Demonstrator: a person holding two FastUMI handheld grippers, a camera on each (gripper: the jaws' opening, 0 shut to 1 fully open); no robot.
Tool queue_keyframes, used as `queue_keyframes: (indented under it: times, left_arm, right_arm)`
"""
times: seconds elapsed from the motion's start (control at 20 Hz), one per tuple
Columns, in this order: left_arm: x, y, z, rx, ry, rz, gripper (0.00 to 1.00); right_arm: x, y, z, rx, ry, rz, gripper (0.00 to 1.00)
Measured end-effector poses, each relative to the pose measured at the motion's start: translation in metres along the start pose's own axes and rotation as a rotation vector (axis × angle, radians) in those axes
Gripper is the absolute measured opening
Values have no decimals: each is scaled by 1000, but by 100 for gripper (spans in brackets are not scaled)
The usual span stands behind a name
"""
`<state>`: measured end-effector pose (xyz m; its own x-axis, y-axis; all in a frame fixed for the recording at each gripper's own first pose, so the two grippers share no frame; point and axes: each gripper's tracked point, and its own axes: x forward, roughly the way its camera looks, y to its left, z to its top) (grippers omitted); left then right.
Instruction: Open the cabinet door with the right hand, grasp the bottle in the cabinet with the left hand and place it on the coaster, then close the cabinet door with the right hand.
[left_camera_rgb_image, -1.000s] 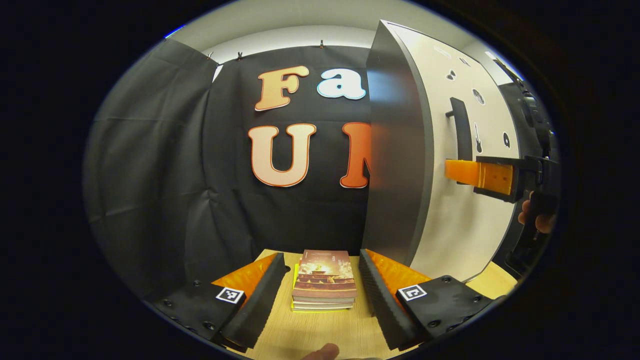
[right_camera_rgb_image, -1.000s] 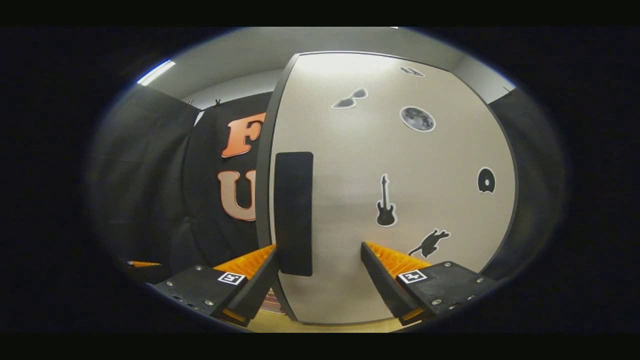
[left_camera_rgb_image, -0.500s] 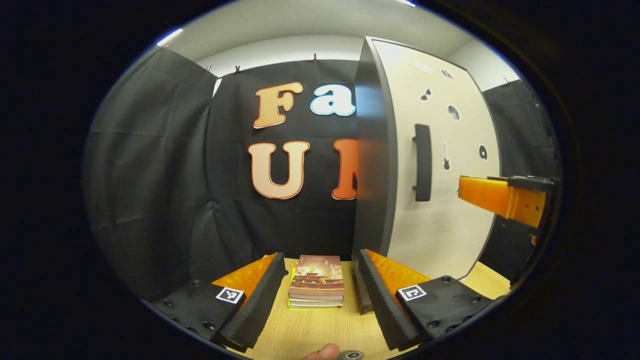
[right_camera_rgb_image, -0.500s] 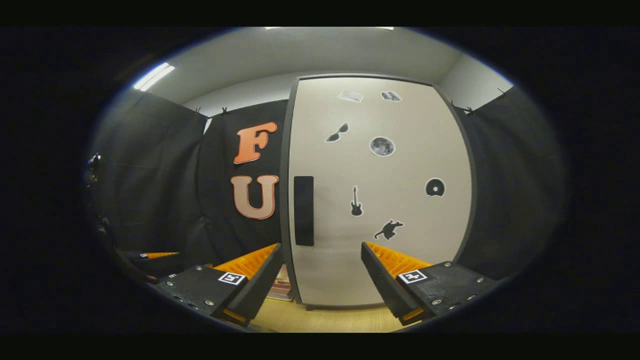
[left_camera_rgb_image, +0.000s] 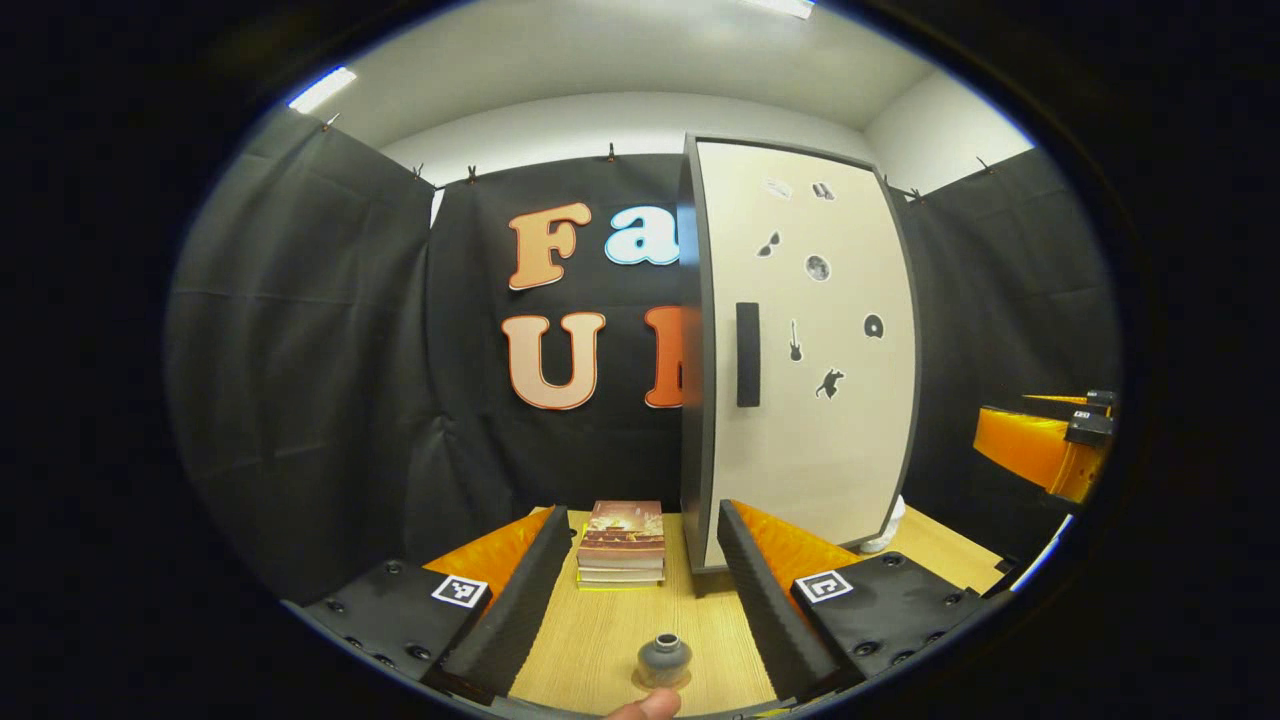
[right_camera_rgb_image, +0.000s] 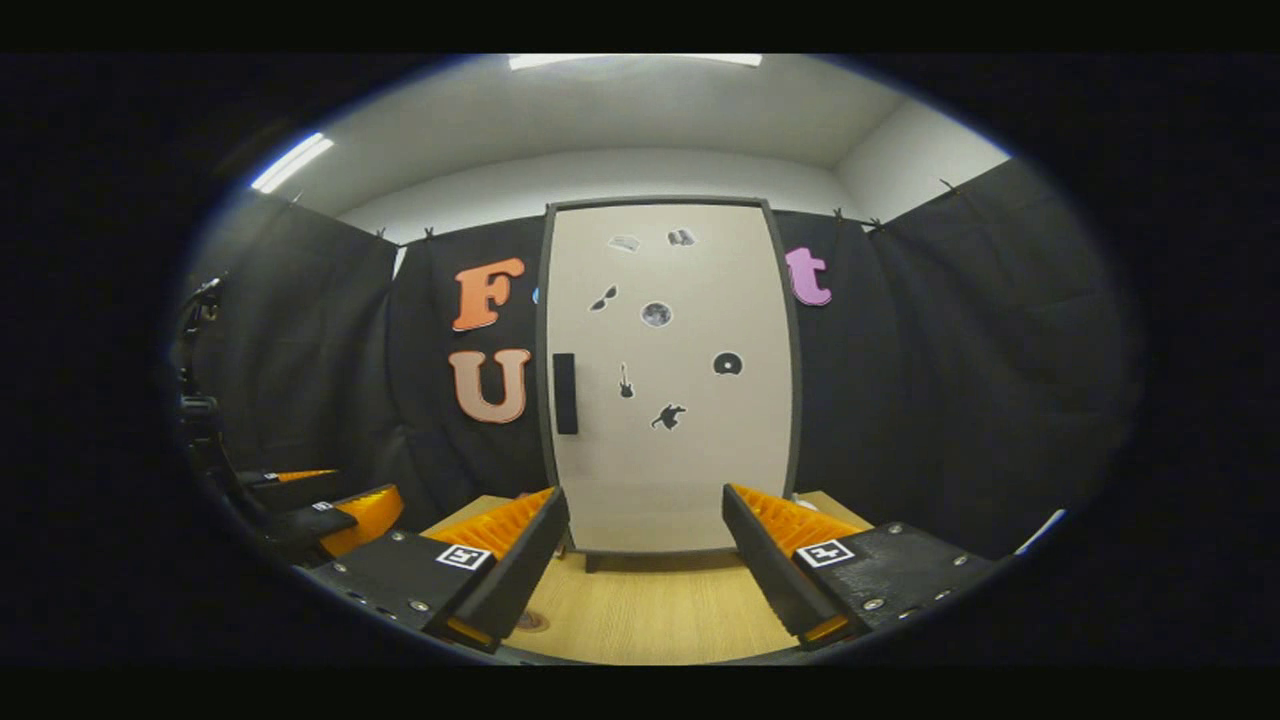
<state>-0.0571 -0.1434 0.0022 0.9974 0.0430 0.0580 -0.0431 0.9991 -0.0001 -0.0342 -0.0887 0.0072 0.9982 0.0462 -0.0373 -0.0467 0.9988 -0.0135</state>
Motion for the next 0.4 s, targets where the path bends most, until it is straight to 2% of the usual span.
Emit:
queue_keyframes:
  times: [0.4]
  left_arm:
    - [-64, -3, 11, 2, -9, 9, 96]
  right_arm:
    - [-60, -15, 4, 5, -4, -7, 95]
